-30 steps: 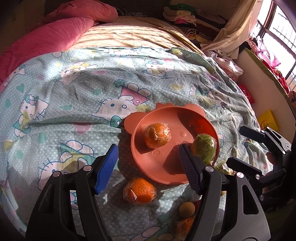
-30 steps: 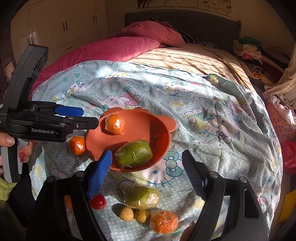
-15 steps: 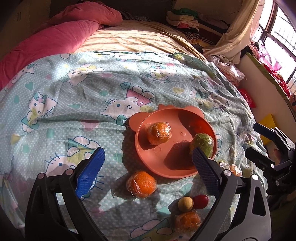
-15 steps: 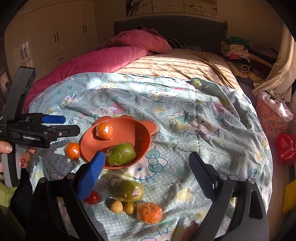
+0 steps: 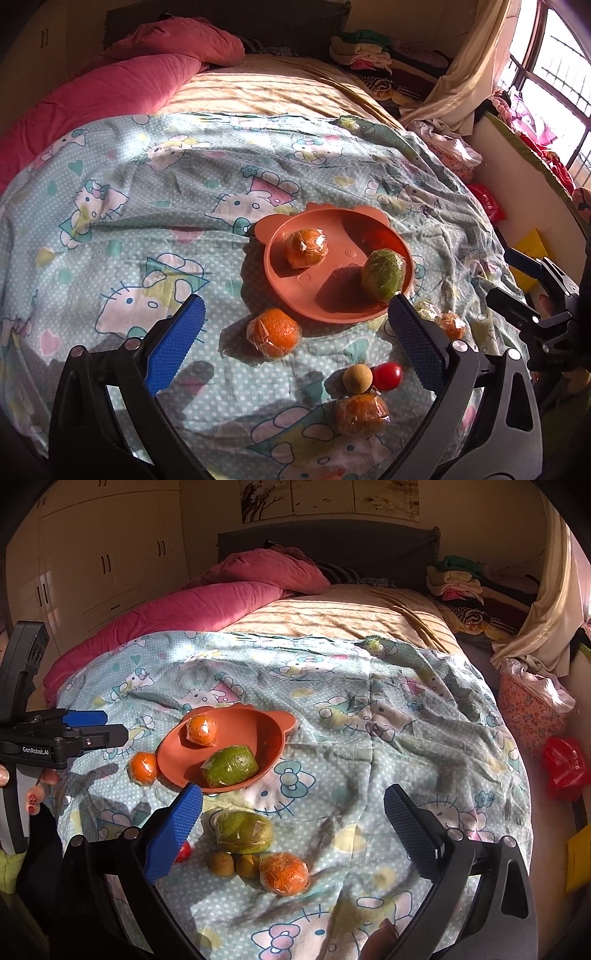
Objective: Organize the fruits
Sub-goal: 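Withdraw both open tools away from the plate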
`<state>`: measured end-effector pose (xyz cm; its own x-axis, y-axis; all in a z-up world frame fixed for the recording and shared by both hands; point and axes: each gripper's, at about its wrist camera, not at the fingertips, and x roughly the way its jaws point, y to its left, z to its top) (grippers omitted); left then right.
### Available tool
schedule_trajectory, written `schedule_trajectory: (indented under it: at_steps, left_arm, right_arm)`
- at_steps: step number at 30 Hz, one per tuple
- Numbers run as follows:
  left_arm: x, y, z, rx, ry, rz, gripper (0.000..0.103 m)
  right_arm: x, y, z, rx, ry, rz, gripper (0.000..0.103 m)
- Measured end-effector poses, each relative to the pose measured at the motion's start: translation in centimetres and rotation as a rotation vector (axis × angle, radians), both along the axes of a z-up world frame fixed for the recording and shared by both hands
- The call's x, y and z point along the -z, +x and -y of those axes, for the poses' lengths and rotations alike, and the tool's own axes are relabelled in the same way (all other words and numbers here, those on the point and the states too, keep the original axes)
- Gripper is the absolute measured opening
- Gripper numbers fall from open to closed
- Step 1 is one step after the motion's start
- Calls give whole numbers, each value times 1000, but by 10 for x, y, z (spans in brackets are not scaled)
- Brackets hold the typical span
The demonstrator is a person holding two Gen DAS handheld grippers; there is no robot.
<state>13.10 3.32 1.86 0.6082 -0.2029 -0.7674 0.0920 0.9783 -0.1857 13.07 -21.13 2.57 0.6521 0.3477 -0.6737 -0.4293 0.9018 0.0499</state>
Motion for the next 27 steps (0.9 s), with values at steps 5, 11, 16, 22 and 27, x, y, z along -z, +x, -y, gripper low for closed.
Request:
schedule_trajectory:
  at_steps: [5,11,16,22,27]
  left_arm:
    - [1,-16,7,25,0,5,93]
    - [3,-30,11,31,-3,10,93]
    - [7,-39,12,33,2,4,93]
    - [14,-47,18,53,7,-14,93]
    - [21,-55,24,73,15,-32,93]
  right_arm:
    - [2,-11,5,7,2,0,99]
    - [5,-18,5,2,-10,-22,99]
    - [11,-24,7,-2,-18,-40,99]
    - [18,-31,9,2,-27,-61,99]
    - [22,-36,8,-2,-25,-71,99]
